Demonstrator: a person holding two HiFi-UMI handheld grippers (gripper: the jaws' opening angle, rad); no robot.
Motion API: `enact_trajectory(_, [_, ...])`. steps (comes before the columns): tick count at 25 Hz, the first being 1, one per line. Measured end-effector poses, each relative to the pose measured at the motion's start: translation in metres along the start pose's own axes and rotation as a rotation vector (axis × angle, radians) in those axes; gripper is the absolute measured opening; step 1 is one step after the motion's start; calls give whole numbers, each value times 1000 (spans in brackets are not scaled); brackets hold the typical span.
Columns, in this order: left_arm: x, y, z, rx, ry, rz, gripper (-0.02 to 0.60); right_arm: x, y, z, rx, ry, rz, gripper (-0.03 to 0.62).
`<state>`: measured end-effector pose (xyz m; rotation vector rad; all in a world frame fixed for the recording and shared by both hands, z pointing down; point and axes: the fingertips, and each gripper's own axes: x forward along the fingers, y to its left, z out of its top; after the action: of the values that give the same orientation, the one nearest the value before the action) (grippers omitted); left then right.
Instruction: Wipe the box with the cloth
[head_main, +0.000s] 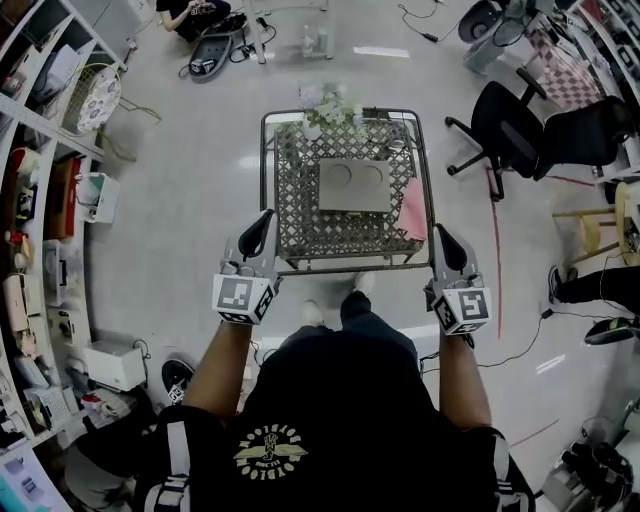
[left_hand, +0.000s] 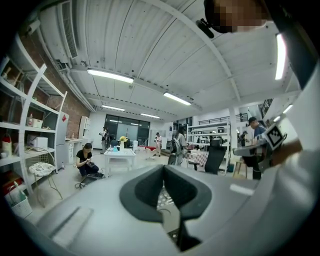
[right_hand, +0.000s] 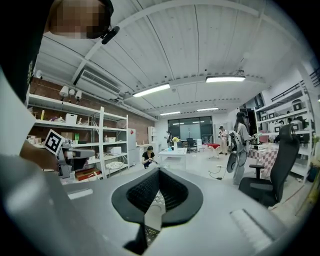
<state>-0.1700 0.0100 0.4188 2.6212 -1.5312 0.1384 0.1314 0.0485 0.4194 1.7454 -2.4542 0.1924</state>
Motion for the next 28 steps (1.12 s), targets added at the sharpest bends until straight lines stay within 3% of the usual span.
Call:
enact_trajectory(14, [92,-24,1,4,27,-24,0,49,-80,-4,-18,21,13,8])
enact_trajectory(28, [174,-42,-38,18,131,18,0,96,-168,-85,13,175,21,9])
